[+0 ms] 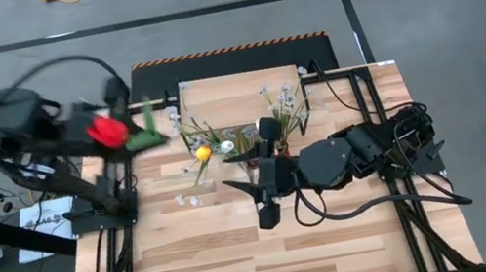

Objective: Pick and place flowers into a vace then onto a shelf
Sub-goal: Put the red flower into the transparent vase

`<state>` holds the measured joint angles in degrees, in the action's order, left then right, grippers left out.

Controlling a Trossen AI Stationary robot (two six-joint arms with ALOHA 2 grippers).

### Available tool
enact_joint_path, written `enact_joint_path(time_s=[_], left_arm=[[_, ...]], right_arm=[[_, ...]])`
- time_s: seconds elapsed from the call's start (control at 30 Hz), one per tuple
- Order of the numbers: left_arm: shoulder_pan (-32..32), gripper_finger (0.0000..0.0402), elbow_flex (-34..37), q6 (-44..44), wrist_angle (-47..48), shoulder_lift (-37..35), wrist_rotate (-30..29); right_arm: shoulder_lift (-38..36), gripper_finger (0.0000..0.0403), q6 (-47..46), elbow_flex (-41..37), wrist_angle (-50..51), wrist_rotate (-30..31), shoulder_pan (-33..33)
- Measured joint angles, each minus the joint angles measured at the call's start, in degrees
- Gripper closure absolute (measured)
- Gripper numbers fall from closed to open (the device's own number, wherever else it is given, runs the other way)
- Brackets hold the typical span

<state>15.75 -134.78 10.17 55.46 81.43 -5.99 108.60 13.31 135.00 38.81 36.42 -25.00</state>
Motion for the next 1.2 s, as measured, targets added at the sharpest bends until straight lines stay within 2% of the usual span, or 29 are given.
enact_joint_path(time_s=[0.07, 0.13, 0.4, 0.47, 0.53, 0.63, 0.73, 0.8, 0.93, 1.1, 1.2], left_arm=[[0.0, 0.0399, -0.2, -0.5, 1.1, -1.6, -3.4], [0.0, 0.0399, 0.0, -1.8, 1.9, -3.2, -5.3], [0.0, 0.04, 0.0, -8.3, 13.1, -5.4, -17.0], [0.0, 0.0401, 0.0, -9.7, 15.7, -5.3, -17.3], [0.0, 0.0401, 0.0, -10.3, 17.0, -4.7, -17.2], [0.0, 0.0401, 0.8, -10.4, 16.9, -4.2, -16.7], [0.0, 0.0401, 3.3, -8.9, 14.8, -4.5, -15.0], [0.0, 0.0401, 5.8, -7.1, 11.3, -5.2, -13.0], [-0.3, 0.0401, 13.2, -3.7, 0.5, -8.3, -8.7], [-4.5, 0.0401, 26.2, -2.7, -12.5, -14.2, -5.4], [-8.0, 0.0401, 33.6, -3.0, -20.4, -16.5, -2.3]], right_arm=[[0.0, 0.0231, -1.0, 0.0, 0.2, 1.7, 0.0], [0.0, 0.023, -3.0, 0.0, 1.0, 6.0, 0.0], [0.0, 0.0251, -9.0, 0.0, 4.1, 33.0, 0.0], [0.0, 0.0262, -9.5, 0.0, 4.1, 35.7, 0.3], [-0.5, 0.0275, -12.3, -0.1, 4.8, 35.0, 0.9], [-2.6, 0.0295, -20.1, -0.1, 8.9, 31.4, 3.3], [-5.0, 0.031, -28.3, 0.0, 16.8, 25.2, 7.8], [-5.9, 0.0315, -29.9, -0.3, 19.7, 21.4, 11.1], [-6.4, 0.0319, -19.5, -0.6, 19.6, 10.6, 16.7], [-9.8, 0.0323, -4.6, -0.8, 14.0, -12.1, 23.0], [-12.4, 0.0323, 0.7, -0.6, 13.2, -21.8, 27.7]])
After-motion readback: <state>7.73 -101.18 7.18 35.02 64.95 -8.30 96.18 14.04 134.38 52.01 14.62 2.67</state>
